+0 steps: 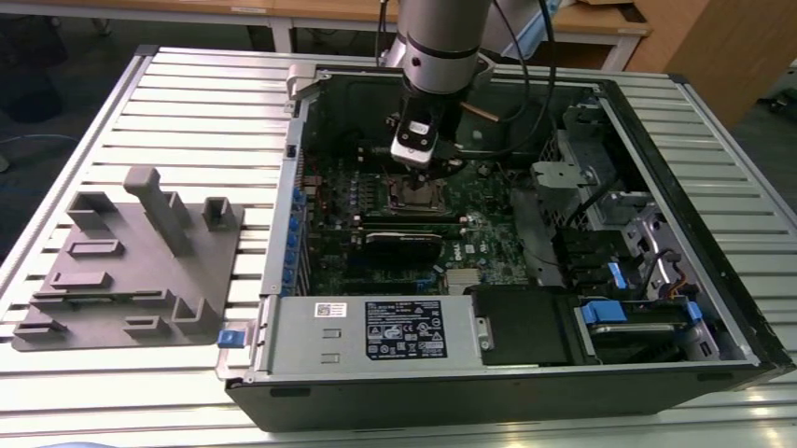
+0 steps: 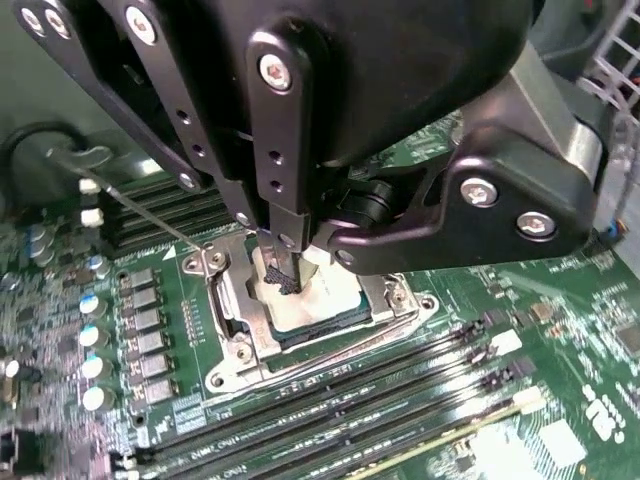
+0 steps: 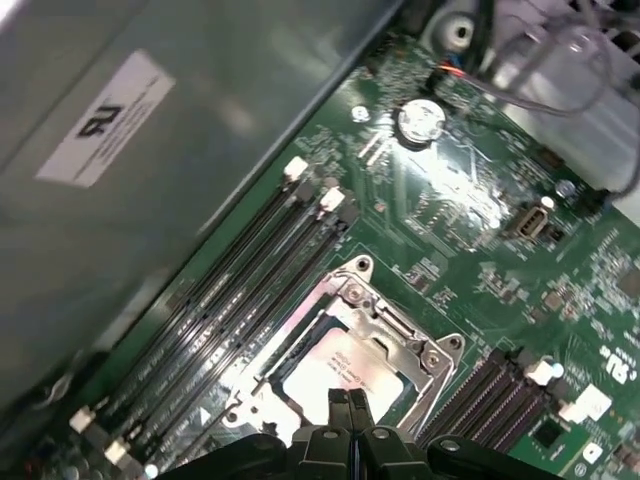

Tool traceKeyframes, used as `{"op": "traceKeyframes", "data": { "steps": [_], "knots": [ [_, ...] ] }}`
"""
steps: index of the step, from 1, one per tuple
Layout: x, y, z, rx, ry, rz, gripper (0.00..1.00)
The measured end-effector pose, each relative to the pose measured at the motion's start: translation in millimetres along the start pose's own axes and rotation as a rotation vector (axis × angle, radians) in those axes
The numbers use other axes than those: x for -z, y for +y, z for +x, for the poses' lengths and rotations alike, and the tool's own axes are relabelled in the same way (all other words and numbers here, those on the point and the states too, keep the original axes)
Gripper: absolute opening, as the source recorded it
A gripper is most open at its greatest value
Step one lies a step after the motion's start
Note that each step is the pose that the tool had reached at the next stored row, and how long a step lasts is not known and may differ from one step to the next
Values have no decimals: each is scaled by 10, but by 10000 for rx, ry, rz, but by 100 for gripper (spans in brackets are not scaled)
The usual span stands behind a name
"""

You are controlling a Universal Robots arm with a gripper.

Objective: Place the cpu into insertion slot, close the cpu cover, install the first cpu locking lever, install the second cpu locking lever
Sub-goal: 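Close the cpu cover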

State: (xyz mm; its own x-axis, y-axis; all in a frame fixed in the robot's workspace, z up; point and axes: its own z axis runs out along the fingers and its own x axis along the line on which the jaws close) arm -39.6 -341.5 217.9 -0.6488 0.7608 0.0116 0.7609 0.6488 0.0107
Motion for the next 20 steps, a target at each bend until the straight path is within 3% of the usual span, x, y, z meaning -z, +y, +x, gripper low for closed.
{"op": "traceKeyframes", "data": {
  "steps": [20],
  "knots": [
    [-17,0,0,3646,39,41,11]
  ]
}}
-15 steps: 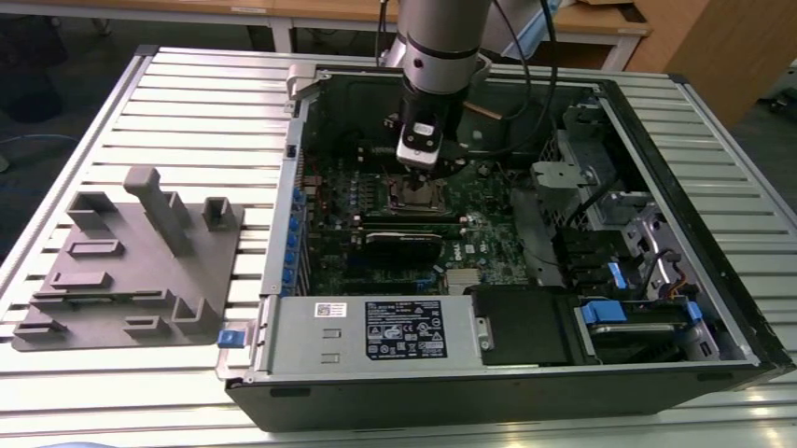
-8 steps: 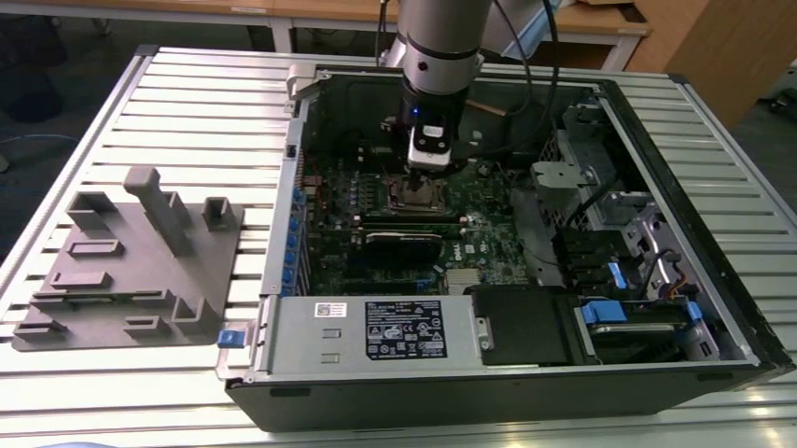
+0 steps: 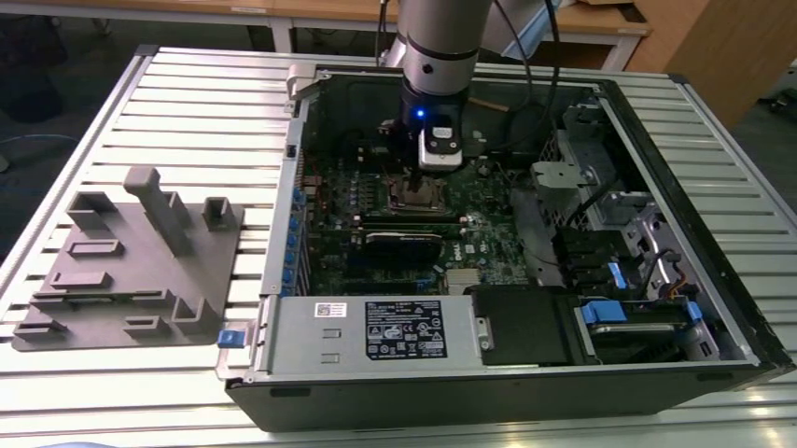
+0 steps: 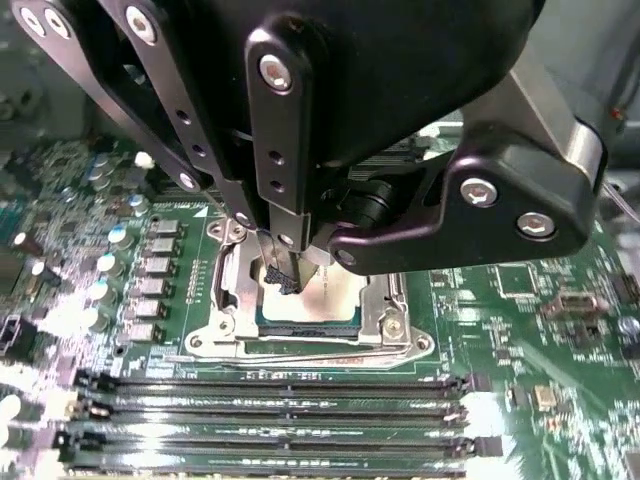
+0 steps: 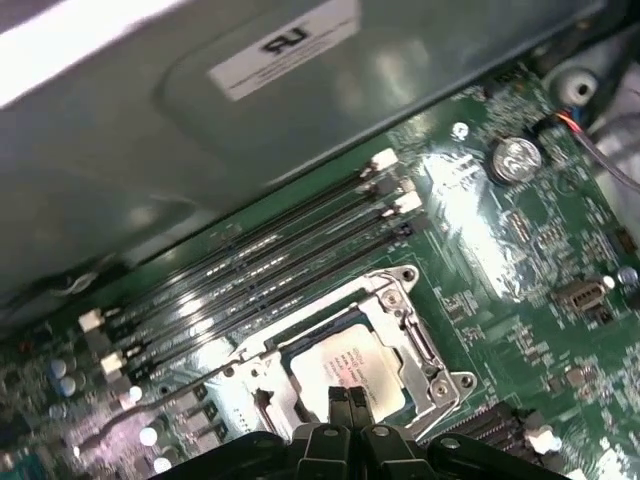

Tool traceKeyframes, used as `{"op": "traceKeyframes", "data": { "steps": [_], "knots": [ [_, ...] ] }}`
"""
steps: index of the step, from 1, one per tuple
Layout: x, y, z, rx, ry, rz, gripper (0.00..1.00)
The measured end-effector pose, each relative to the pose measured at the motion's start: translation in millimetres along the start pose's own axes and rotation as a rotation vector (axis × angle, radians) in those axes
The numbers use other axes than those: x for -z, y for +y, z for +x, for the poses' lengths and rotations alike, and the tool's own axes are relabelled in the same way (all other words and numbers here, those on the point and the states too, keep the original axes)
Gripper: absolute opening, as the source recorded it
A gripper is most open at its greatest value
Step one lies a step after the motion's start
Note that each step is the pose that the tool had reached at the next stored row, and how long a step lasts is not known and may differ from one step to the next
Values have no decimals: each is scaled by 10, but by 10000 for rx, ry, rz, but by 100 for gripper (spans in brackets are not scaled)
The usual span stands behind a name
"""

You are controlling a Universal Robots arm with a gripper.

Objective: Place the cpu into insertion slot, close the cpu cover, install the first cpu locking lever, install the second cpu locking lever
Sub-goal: 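Close the cpu cover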

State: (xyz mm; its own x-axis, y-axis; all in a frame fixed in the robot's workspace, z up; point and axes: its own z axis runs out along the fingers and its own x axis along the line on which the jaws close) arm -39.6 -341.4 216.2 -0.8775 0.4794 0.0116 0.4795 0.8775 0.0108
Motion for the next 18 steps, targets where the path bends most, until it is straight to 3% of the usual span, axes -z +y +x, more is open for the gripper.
{"op": "traceKeyframes", "data": {
  "steps": [18],
  "knots": [
    [-33,-1,0,3242,20,28,11]
  ]
}}
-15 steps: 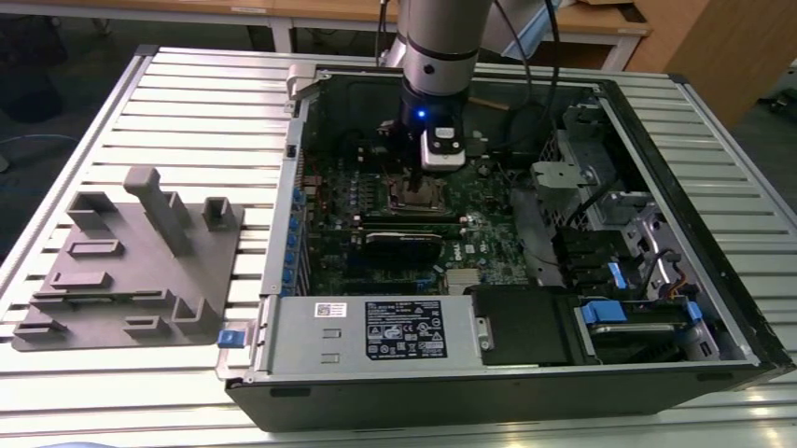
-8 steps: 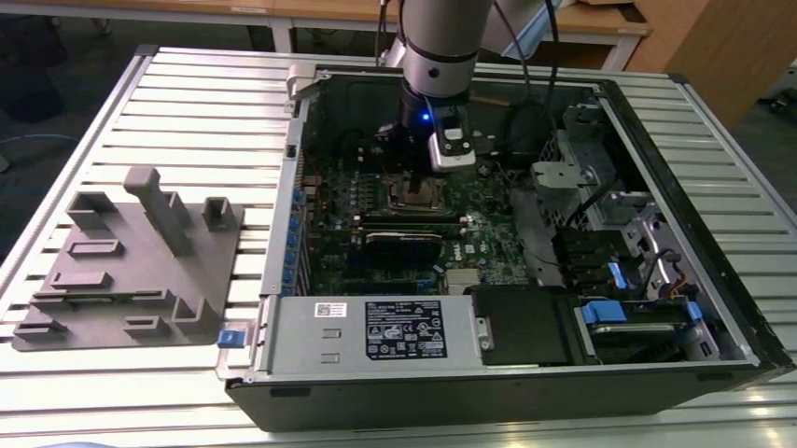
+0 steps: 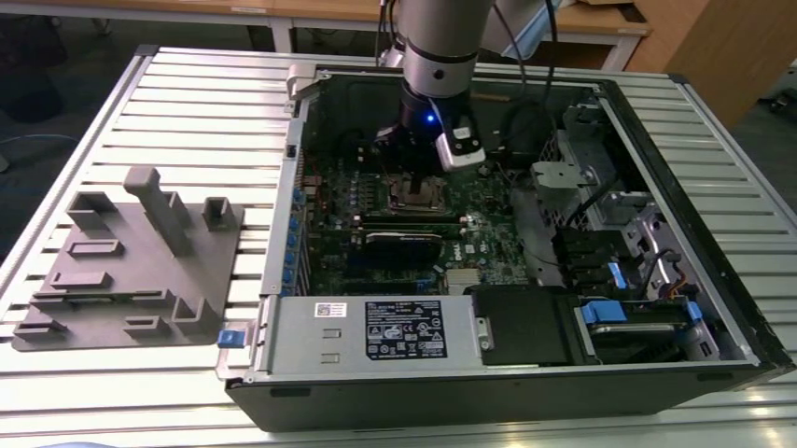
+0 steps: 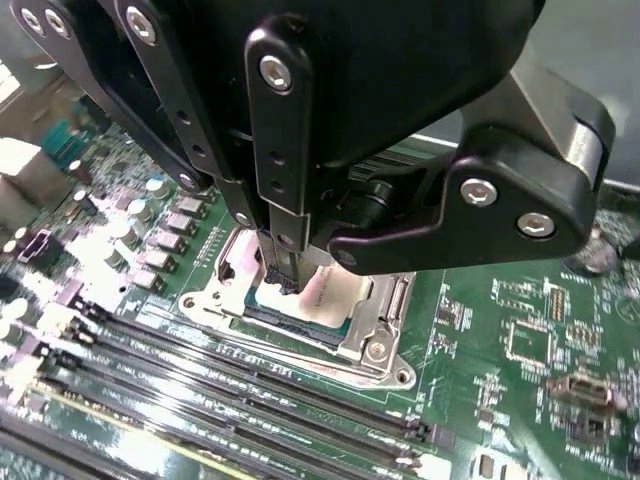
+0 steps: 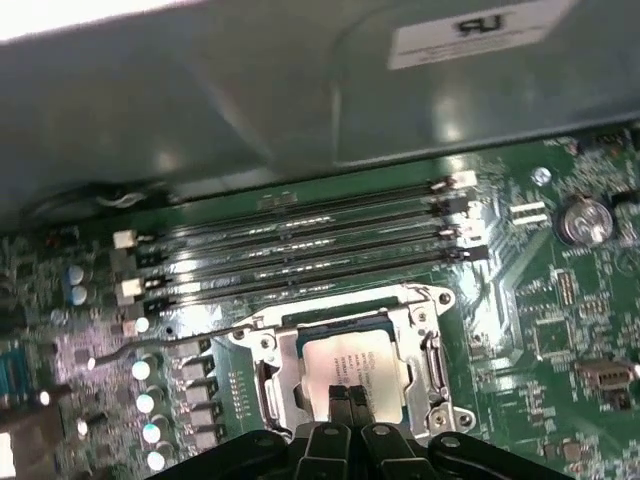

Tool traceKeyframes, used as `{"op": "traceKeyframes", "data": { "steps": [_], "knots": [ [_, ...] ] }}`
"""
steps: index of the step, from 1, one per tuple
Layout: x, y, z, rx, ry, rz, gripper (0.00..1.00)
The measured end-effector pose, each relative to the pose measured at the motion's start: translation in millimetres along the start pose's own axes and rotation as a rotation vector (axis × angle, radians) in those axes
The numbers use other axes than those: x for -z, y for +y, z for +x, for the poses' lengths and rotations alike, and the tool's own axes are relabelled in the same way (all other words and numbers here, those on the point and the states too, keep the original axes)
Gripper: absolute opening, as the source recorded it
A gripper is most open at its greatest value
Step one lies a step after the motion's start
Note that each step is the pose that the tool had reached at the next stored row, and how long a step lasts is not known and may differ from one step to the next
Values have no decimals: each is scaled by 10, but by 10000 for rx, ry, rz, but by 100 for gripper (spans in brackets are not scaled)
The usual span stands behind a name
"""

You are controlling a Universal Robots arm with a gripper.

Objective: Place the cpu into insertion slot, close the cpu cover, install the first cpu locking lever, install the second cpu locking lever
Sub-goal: 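Close the cpu cover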

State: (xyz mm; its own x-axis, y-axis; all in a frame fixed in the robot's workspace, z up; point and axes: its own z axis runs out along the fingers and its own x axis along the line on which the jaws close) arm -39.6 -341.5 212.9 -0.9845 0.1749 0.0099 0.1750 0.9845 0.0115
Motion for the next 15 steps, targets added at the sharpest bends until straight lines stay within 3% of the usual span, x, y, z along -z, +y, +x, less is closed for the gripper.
{"op": "traceKeyframes", "data": {
  "steps": [13,15],
  "knots": [
    [-6,0,0,2275,4,17,11],
    [-6,0,0,2423,5,20,11]
  ]
}}
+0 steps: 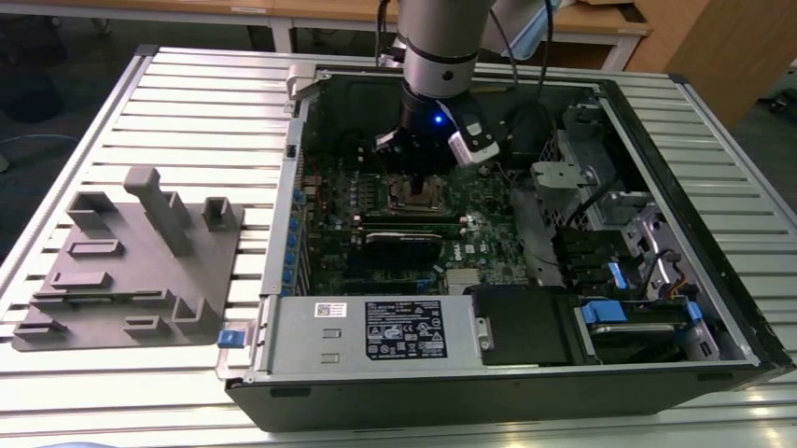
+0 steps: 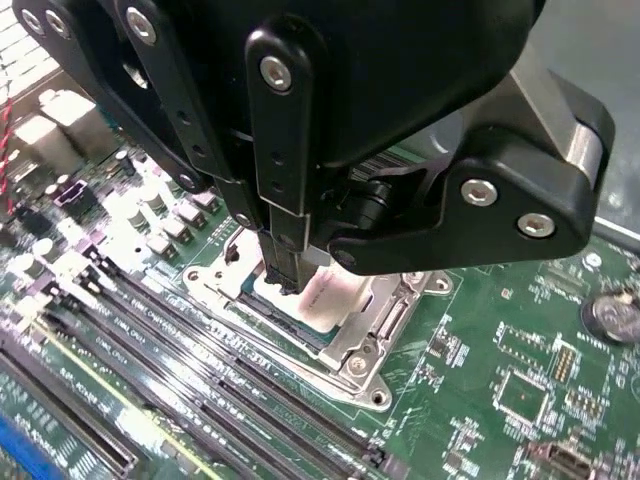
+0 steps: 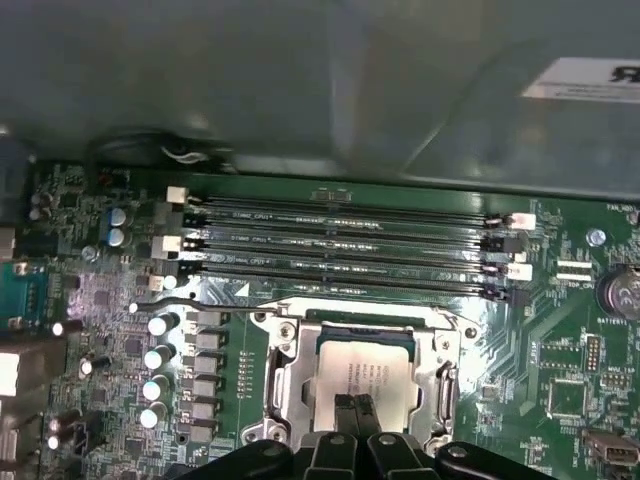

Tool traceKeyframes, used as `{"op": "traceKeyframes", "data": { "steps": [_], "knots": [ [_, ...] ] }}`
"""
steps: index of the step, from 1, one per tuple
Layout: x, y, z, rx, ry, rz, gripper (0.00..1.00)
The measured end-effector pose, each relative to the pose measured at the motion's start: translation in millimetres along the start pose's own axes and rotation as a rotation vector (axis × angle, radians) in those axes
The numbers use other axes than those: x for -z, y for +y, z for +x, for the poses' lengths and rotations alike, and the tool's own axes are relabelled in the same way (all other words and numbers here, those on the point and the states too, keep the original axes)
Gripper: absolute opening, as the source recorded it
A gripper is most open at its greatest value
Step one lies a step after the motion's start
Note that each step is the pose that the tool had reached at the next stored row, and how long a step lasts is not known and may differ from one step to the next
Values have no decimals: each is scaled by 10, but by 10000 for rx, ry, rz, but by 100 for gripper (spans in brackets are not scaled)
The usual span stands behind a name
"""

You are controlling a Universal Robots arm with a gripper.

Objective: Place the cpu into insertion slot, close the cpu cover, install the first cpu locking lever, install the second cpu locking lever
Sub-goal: 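Close the cpu cover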

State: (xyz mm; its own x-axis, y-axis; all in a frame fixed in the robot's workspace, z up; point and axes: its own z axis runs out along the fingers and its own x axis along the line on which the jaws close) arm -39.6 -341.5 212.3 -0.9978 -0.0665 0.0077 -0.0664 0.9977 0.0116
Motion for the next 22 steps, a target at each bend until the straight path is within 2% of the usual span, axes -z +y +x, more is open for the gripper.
{"op": "traceKeyframes", "data": {
  "steps": [3,5,9,12,17,22],
  "knots": [
    [-2,2,16,-16,-17,2,11],
    [-4,4,21,-189,-20,3,11],
    [-7,44,20,-300,-21,4,11],
    [-10,47,27,-303,-22,3,11],
    [-17,60,140,-301,-100,6,11],
    [-17,61,152,-300,-106,7,11]
  ]
}}
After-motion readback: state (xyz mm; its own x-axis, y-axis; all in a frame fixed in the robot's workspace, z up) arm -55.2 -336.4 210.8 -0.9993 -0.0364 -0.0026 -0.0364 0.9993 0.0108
